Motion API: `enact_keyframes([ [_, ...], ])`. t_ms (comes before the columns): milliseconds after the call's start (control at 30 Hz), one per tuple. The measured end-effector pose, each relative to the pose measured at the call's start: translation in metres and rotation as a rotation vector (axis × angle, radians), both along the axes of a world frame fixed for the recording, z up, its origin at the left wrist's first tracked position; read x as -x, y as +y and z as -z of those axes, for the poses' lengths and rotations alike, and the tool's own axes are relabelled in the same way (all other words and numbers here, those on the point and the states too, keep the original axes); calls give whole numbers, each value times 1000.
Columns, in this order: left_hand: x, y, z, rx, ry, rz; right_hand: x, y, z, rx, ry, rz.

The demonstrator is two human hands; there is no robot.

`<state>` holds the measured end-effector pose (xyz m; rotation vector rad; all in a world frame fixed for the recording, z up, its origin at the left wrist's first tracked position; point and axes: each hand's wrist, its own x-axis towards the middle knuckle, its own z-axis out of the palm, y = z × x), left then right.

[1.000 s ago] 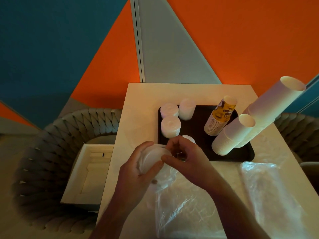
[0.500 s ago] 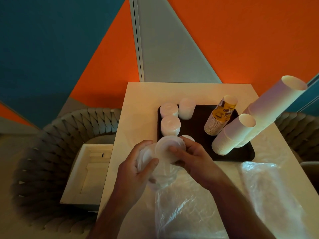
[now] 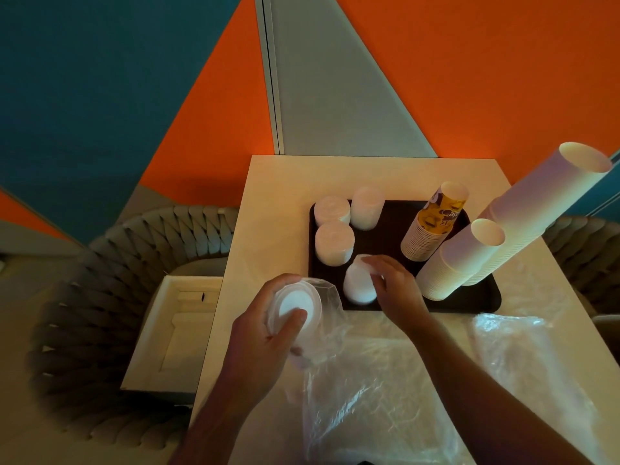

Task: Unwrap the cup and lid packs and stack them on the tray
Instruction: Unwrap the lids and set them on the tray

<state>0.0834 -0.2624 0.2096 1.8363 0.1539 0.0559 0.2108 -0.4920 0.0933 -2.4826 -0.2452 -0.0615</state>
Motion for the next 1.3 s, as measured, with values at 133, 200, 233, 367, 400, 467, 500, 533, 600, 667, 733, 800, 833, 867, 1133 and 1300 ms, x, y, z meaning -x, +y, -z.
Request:
enact_keyframes([
  [133, 0, 0, 0, -7, -6, 1, 6, -1, 15, 115, 135, -1],
  [200, -1, -1, 2, -8, -7, -5, 8, 0, 16, 138, 162, -6],
  [233, -1, -1, 2, -8, -8, -6, 9, 0, 15, 149, 161, -12],
  [367, 0, -3, 4, -23, -14, -4, 12, 1, 14, 195, 122, -35],
  [400, 0, -4, 5, -27, -15, -8, 12, 1, 15, 210, 110, -46],
  [467, 1, -4, 5, -24, -16, -14, 13, 3, 16, 237, 93, -58],
  [500, 1, -4, 5, -16, -14, -13, 13, 3, 16, 246, 91, -60],
  [533, 2, -4, 6, -8, -9, -13, 13, 4, 16, 251, 89, -58],
  [600, 3, -3, 6, 3, 0, -12, 13, 5, 17, 260, 75, -52],
  [667, 3, -2, 6, 6, 2, -12, 13, 6, 17, 281, 71, -47],
  [733, 4, -2, 4, 9, -4, -11, 14, 9, 12, 309, 89, -30],
  [800, 4, -2, 4, 5, -8, -19, 15, 12, 5, 271, 71, 3],
  [833, 4, -2, 4, 3, -7, -29, 17, 13, 0, 210, 41, 31],
  [867, 4, -1, 5, 0, -6, -44, 18, 15, -6, 119, 17, 69],
  [1133, 3, 0, 12, 21, 13, -100, 54, 38, -100, -748, 262, -2],
  [1300, 0, -2, 7, 92, -2, -121, 70, 40, -111, -656, 367, -111],
])
